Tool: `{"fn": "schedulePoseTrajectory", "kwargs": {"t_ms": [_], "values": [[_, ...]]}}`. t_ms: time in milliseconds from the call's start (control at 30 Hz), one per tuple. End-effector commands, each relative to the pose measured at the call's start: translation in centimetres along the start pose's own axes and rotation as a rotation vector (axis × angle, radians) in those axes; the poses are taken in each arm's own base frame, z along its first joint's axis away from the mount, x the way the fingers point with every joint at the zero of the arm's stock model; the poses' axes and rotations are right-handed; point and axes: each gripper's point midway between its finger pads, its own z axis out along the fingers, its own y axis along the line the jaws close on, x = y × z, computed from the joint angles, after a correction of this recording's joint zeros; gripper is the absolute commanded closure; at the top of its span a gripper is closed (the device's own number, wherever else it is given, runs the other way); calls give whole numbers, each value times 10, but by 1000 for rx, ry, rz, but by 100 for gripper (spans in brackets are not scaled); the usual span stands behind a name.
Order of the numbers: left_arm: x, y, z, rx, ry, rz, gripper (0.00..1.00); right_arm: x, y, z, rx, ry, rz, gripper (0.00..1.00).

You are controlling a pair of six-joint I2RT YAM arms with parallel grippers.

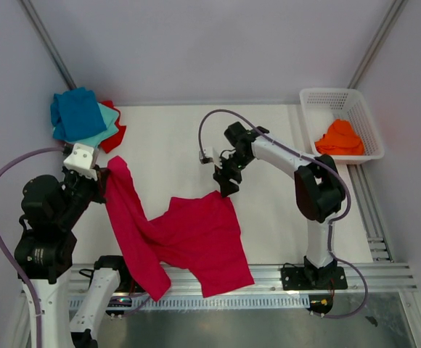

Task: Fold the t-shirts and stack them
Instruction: Fold the tshirt

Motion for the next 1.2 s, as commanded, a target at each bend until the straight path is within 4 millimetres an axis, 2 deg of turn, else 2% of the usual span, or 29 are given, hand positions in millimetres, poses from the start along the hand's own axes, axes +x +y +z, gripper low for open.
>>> {"fn": "schedulePoseTrajectory", "kwargs": {"t_ms": [0, 200, 400, 533, 700, 1033, 1067, 1100, 1167], "values": [[-7, 7, 8, -23, -27, 1, 100, -26, 6, 2, -19, -29, -57, 37], [-8, 7, 8, -23, -23, 1, 100, -37, 12, 18, -37, -24, -76, 37], [-8, 6, 7, -21, -21, 4, 100, -32, 8, 29, -56, -18, -31, 38], [-6, 6, 7, -18, -16, 10, 100, -21, 2, 36, -27, 16, 23, 39], [-3, 7, 6, -24, -12, 19, 100, -10, 6, 39, -24, 29, 48, 39], [-1, 7, 10, -19, -6, 22, 100, -6, 23, 37, -81, 33, 63, 41], [-1, 7, 10, -20, -8, 22, 100, -5, 25, 37, -92, 35, 63, 44], [-1, 7, 10, -20, -6, 21, 100, -5, 27, 36, -101, 35, 59, 56], [-1, 8, 11, -22, -6, 24, 100, -1, 36, 35, -146, 48, 68, 67]]}}
